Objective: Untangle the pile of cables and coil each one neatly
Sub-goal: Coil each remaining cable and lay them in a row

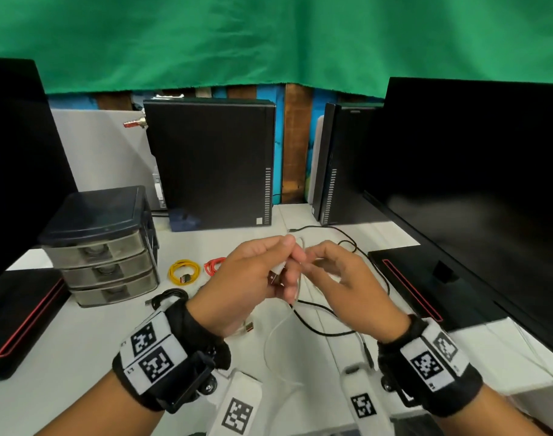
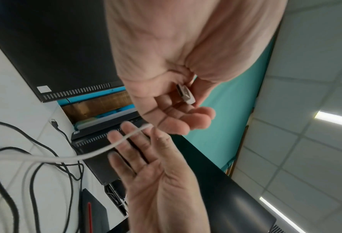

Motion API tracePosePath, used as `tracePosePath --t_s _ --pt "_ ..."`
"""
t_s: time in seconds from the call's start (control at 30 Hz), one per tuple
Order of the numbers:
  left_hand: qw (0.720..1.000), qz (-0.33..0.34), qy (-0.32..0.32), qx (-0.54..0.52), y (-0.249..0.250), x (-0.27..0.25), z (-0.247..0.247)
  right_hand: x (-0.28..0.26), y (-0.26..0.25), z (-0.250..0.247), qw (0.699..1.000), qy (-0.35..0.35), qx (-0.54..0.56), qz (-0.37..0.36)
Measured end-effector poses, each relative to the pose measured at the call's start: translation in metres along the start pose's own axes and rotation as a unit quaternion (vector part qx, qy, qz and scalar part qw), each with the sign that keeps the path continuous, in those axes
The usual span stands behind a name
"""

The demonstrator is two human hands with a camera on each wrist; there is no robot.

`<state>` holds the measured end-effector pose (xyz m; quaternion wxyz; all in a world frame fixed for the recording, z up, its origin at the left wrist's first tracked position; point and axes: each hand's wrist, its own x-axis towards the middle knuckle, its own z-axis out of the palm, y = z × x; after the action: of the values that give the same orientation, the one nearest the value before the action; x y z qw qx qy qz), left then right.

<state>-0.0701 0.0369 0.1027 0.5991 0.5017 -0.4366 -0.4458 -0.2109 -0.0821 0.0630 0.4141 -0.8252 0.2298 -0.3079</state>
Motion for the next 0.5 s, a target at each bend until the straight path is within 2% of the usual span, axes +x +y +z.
tracePosePath --t_s 0.07,0.13,0.23,0.37,0.5 --pt "0.999 0.008 0.012 -0.033 0.006 -0.003 0.0 -0.001 -0.004 0.009 0.986 -0.009 0.163 0.021" --pt "0.998 0.013 0.012 -0.052 0.01 -0.006 0.0 -0.004 -0.01 0.012 0.977 0.004 0.211 0.031" --pt "0.998 0.006 0.01 -0.059 0.013 -0.01 -0.001 -0.004 -0.012 0.01 0.975 0.05 0.212 0.043" --pt "0.997 -0.008 0.002 -0.072 0.013 -0.009 -0.001 0.001 -0.005 0.001 0.969 0.146 0.192 0.046" --pt "0.998 -0.011 0.025 -0.051 0.015 -0.009 0.001 0.003 0.001 0.001 0.969 0.179 0.162 0.06"
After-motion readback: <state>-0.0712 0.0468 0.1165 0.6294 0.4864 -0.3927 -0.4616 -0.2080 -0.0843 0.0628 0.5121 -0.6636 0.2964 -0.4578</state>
